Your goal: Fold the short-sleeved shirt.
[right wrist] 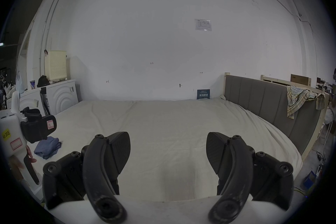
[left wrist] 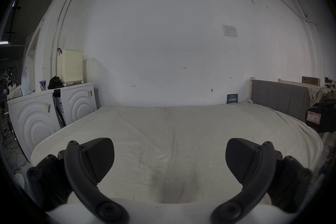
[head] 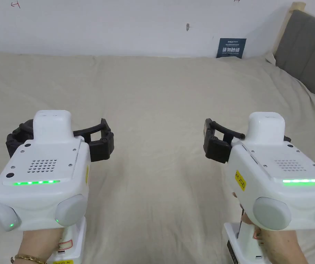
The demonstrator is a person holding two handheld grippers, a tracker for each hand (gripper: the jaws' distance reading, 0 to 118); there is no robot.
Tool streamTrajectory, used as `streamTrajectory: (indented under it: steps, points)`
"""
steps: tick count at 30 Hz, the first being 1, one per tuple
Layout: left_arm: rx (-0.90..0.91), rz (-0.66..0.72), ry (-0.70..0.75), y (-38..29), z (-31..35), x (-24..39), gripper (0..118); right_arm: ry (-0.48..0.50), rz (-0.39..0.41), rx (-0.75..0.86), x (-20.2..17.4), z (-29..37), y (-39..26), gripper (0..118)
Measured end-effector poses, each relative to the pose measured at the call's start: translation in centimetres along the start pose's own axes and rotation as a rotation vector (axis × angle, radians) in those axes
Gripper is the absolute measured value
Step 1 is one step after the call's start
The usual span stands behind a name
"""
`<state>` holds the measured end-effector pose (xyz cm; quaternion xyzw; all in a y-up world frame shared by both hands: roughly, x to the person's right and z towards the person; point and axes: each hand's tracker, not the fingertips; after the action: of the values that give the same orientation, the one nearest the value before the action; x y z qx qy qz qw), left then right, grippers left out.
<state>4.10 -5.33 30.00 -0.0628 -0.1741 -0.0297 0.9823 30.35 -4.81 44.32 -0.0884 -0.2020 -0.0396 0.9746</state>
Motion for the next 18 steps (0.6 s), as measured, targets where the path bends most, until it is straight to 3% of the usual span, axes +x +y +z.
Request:
streamTrajectory:
  steps: [18]
  points:
    - [0.02, -0.017, -0.008, 0.27, 0.4, 0.38, 118, -0.001, -0.004, 0.008, 0.3, 0.28, 0.25, 89]
